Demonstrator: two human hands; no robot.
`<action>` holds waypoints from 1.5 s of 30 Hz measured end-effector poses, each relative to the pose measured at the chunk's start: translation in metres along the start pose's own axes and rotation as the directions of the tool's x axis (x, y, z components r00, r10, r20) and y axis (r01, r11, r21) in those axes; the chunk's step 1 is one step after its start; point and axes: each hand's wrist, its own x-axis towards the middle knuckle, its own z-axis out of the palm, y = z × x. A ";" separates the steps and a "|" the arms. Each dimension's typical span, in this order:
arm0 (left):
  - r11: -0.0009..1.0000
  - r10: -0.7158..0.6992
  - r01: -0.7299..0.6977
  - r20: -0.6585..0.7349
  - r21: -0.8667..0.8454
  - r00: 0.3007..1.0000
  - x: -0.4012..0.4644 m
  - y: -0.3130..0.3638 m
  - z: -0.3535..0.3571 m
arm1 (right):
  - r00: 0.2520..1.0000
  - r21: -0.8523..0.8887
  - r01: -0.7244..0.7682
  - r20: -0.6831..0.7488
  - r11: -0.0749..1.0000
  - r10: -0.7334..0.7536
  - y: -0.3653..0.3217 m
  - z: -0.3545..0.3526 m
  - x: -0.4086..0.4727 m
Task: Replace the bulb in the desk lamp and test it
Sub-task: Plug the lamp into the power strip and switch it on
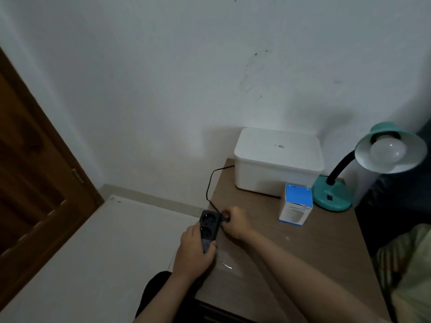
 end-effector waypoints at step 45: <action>0.989 -0.038 0.022 -0.102 -0.148 0.994 -0.001 -0.003 -0.003 | 0.951 -0.179 0.289 0.171 0.941 -0.259 -0.026 -0.011 0.026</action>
